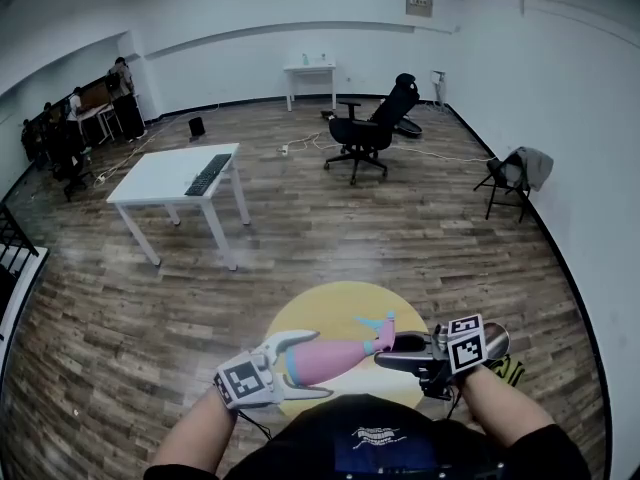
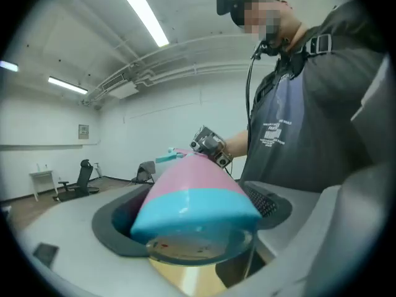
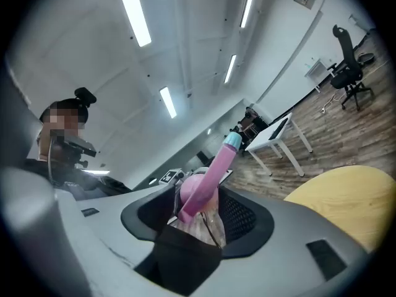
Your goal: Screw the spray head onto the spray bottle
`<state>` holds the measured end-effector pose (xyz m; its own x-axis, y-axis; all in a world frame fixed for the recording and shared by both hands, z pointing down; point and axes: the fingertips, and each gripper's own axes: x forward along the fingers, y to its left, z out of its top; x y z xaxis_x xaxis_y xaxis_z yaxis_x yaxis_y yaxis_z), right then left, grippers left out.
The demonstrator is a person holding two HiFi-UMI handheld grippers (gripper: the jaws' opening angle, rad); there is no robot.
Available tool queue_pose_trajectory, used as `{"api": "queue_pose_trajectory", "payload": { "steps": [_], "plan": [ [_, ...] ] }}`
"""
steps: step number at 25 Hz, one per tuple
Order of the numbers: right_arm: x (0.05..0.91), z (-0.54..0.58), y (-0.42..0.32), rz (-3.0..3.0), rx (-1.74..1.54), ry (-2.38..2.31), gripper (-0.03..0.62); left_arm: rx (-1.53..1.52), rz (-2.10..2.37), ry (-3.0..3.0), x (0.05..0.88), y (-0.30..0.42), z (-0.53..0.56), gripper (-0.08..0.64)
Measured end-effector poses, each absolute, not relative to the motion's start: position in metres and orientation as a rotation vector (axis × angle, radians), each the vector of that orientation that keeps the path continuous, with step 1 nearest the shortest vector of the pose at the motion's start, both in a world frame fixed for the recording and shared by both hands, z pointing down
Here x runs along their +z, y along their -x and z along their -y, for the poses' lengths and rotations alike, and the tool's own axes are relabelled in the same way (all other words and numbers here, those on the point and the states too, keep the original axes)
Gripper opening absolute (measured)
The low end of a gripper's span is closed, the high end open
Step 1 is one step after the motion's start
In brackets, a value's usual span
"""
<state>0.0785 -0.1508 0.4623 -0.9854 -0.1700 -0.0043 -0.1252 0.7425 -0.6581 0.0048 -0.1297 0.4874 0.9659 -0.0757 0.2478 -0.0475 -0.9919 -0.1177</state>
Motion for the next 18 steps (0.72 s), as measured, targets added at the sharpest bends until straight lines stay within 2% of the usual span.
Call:
{"api": "queue_pose_trajectory", "payload": {
  "steps": [5,6,7,8,12,14,16,18],
  "plan": [
    [0.469,0.150,-0.072,-2.944,-1.046,0.280,0.246,-0.359,-0.041,3.026,0.486,-0.009,0.125,0.512],
    [0.469,0.150,-0.071,-2.943,-1.047,0.286,0.196,-0.370,-0.042,3.006,0.486,-0.010,0.124,0.512],
    [0.468,0.151,-0.070,-2.925,-1.061,0.287,0.186,-0.396,-0.055,2.964,0.487,-0.012,0.122,0.512],
    [0.466,0.151,-0.071,-2.902,-1.086,0.277,0.142,-0.447,-0.080,2.892,0.490,-0.012,0.122,0.512],
    [0.478,0.146,-0.070,-2.835,-1.272,0.181,0.137,-0.809,-0.274,2.191,0.522,-0.005,0.140,0.512],
    [0.490,0.148,-0.071,-2.693,-1.440,0.142,0.137,-0.882,-0.334,1.907,0.527,-0.002,0.152,0.511],
    [0.491,0.152,-0.073,-2.568,-1.492,0.135,0.138,-0.877,-0.330,1.991,0.527,-0.003,0.151,0.508],
    [0.480,0.153,-0.071,-2.648,-1.341,0.179,0.146,-0.793,-0.270,2.331,0.526,-0.004,0.142,0.508]
  ]
}}
